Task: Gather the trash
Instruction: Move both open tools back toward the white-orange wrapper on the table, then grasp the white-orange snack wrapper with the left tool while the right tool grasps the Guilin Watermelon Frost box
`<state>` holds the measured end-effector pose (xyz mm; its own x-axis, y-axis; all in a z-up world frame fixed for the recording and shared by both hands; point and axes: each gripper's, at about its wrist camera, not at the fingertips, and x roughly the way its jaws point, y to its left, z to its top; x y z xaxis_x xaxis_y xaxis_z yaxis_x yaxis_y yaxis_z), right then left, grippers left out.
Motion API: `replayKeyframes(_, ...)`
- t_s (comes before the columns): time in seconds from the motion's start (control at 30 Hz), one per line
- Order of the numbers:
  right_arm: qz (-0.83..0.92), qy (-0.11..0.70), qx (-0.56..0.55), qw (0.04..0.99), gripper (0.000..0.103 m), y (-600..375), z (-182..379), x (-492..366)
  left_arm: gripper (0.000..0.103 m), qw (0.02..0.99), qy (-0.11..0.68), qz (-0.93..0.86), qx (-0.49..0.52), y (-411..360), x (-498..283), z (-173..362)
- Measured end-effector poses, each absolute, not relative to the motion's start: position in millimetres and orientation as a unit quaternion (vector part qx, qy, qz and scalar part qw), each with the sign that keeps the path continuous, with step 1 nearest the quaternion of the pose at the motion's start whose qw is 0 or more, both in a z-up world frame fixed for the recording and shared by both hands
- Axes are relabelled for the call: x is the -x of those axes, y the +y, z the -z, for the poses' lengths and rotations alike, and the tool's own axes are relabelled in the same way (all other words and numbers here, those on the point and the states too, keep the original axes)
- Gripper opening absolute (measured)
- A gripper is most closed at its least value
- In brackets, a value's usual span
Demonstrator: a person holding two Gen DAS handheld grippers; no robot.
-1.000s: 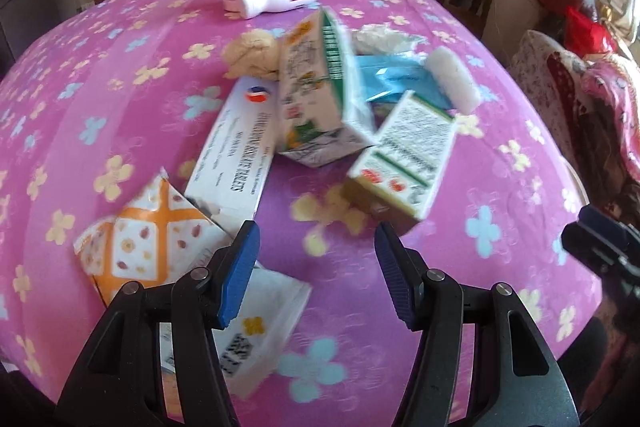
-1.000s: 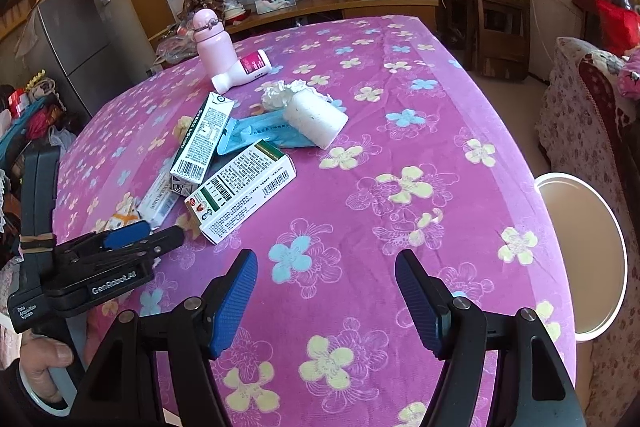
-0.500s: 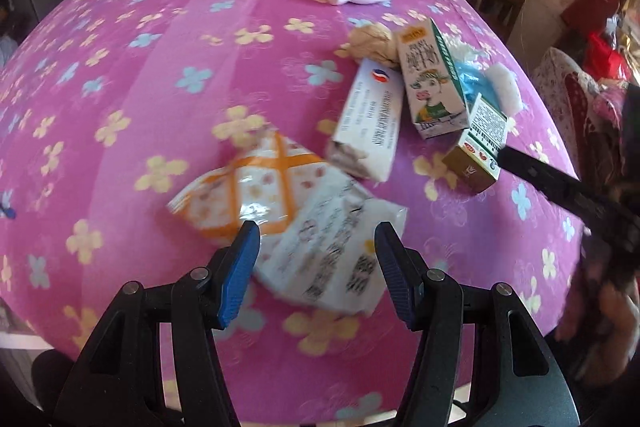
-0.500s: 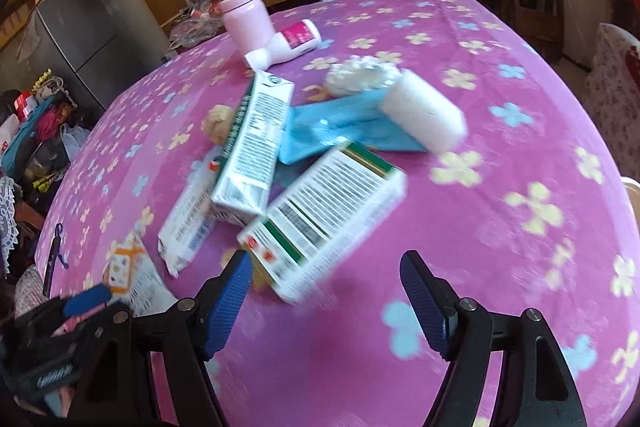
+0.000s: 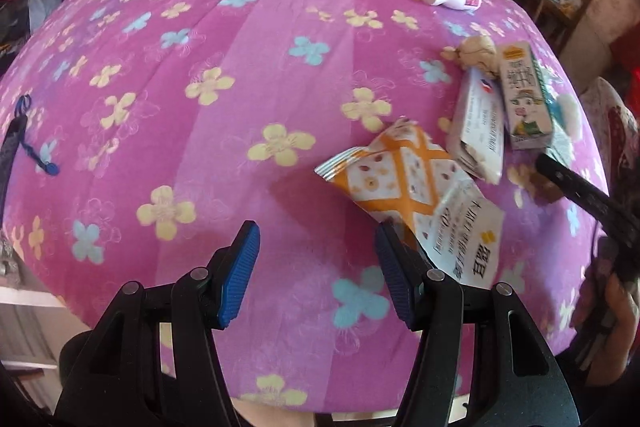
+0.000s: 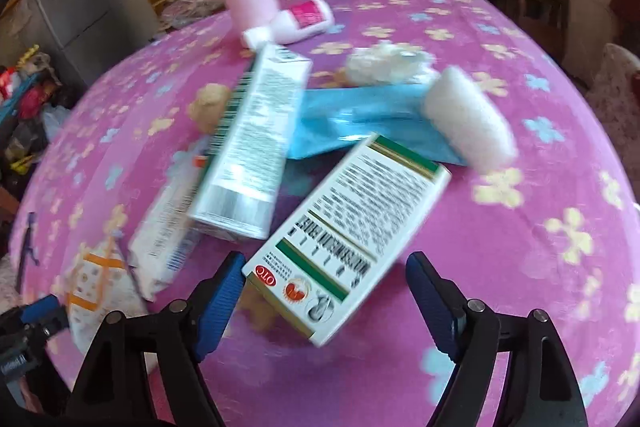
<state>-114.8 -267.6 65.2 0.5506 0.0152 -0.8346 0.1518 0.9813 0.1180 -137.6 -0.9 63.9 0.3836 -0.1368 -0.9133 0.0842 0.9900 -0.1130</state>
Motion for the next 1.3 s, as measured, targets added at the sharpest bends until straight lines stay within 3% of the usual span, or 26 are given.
replayKeyframes(0.27, 0.112, 0.478, -0.121, 0.862, 0.080, -349, -67, 157, 0.058, 0.838, 0.542, 0.045, 0.037, -4, 91, -50)
replayKeyframes(0.43, 0.091, 0.469, -0.167, 0.863, 0.080, -372, -73, 174, 0.058, 0.845, 0.524, 0.057, 0.091, 7, 89, -69)
replayKeyframes(0.7, 0.056, 0.452, -0.091, 0.886, 0.081, -348, -90, 156, 0.061, 0.843, 0.515, 0.101, 0.118, -5, 113, -86)
replayKeyframes(0.8, 0.068, 0.456, -0.062, 0.885, 0.081, -344, -89, 138, 0.066, 0.843, 0.513, 0.120, 0.106, -24, 122, -85)
replayKeyframes(1.17, 0.063, 0.458, -0.049, 0.886, 0.081, -349, -84, 124, 0.069, 0.852, 0.512, 0.099, 0.043, -73, 120, -51)
replayKeyframes(1.3, 0.059, 0.463, -0.051, 0.883, 0.081, -350, -78, 117, 0.077, 0.854, 0.511, 0.100, 0.013, -88, 118, -49)
